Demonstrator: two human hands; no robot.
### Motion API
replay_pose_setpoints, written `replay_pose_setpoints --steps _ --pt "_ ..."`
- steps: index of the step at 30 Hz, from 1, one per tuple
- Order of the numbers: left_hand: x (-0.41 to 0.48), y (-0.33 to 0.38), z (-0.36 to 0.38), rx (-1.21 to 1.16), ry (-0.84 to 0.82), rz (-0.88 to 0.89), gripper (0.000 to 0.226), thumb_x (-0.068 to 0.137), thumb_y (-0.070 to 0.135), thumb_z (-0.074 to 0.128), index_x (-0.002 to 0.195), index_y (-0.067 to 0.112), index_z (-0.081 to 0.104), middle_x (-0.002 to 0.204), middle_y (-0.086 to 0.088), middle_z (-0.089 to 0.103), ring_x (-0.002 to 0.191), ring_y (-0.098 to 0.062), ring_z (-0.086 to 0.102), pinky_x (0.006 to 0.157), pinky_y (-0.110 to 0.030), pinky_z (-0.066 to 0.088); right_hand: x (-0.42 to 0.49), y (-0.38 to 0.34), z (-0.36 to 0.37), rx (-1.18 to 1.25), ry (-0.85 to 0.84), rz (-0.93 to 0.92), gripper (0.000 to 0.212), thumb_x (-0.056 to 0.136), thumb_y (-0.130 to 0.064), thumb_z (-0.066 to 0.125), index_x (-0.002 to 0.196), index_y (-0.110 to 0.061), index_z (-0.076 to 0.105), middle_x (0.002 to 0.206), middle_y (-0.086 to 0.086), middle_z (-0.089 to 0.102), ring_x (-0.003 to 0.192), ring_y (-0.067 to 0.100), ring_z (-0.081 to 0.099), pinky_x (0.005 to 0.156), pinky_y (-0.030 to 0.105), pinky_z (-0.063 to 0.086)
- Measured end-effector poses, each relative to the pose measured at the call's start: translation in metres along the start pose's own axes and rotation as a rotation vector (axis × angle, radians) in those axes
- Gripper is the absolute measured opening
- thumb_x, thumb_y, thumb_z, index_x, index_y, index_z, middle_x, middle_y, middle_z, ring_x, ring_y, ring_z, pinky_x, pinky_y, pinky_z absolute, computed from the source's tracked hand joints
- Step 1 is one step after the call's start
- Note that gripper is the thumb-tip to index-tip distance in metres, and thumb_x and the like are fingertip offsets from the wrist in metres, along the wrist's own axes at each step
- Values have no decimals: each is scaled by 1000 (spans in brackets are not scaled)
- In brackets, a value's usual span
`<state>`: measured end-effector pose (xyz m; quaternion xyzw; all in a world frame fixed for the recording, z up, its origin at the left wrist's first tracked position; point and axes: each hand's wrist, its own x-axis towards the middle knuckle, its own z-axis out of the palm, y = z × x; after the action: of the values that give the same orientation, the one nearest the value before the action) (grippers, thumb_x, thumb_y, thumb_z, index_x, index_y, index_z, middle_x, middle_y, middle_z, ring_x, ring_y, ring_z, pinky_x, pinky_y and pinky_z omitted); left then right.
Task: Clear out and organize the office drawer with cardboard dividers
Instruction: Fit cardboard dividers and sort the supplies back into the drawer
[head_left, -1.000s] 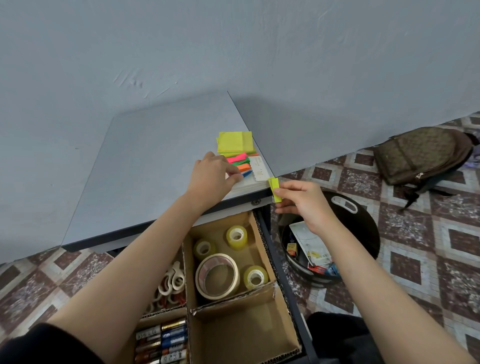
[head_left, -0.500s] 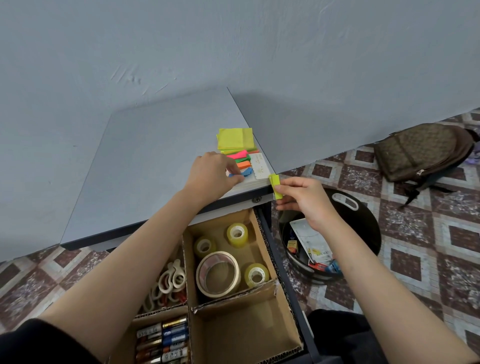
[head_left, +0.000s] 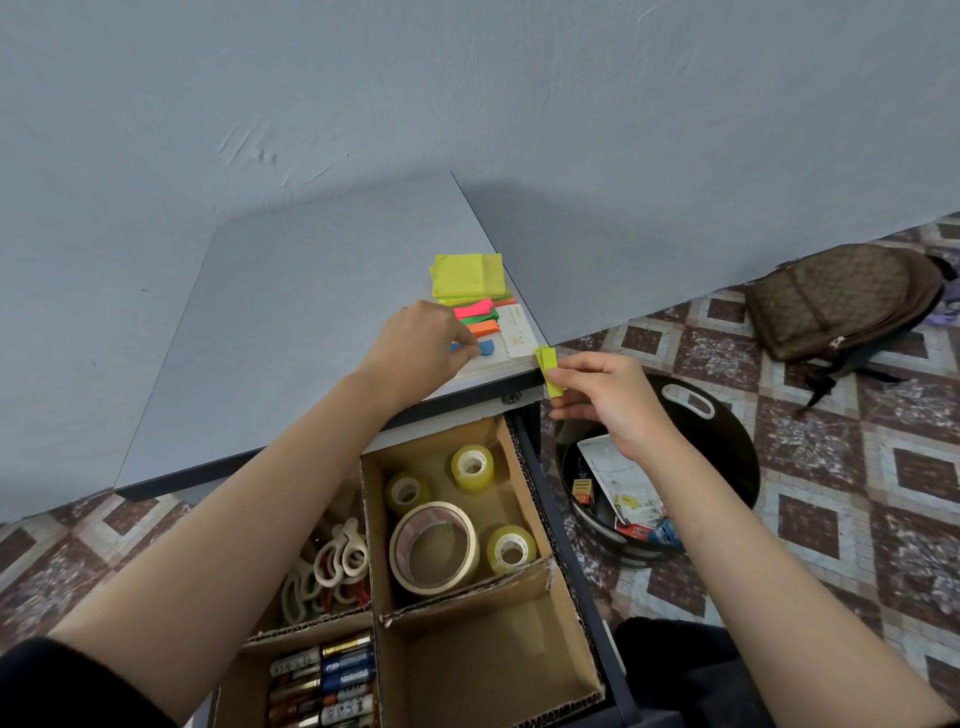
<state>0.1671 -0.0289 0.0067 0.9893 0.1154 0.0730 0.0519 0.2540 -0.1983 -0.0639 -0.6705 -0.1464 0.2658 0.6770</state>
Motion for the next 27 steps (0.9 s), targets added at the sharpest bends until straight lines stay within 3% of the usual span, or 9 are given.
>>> replay_pose_setpoints --steps 7,10,14,23,27 --pt "11 4 -2 -61 -36 -89 14 86 16 65 96 10 73 103 -6 68 94 -18 57 84 -29 45 -2 -2 0 26 -3 6 12 86 -5 64 98 -4 65 79 8 64 62 17 62 64 30 58" --pt "16 6 -3 -57 -65 -121 19 85 15 67 103 10 70 106 -6 66 90 -15 53 80 -26 42 -1 -2 1 30 -1 15 10 86 -5 64 95 -6 65 78 8 63 61 17 62 65 30 58" --pt "17 11 -2 -58 -86 -147 25 86 12 65 111 9 69 113 -8 65 98 -22 57 83 -27 43 -1 -2 1 36 -1 18 9 86 -5 64 94 -8 64 79 8 63 61 16 62 66 31 57" --pt "22 11 -5 -127 -109 -224 15 83 10 69 97 8 71 102 -7 67 86 -17 53 76 -25 43 -2 -3 0 34 -4 21 10 86 -5 63 96 -7 63 79 8 63 61 16 61 64 29 57" --pt "23 11 -5 -130 -121 -216 11 82 10 69 93 8 69 101 -8 66 91 -21 57 75 -25 43 -3 -3 0 38 -6 25 17 86 -4 63 102 -2 63 79 8 63 60 15 61 63 28 57"
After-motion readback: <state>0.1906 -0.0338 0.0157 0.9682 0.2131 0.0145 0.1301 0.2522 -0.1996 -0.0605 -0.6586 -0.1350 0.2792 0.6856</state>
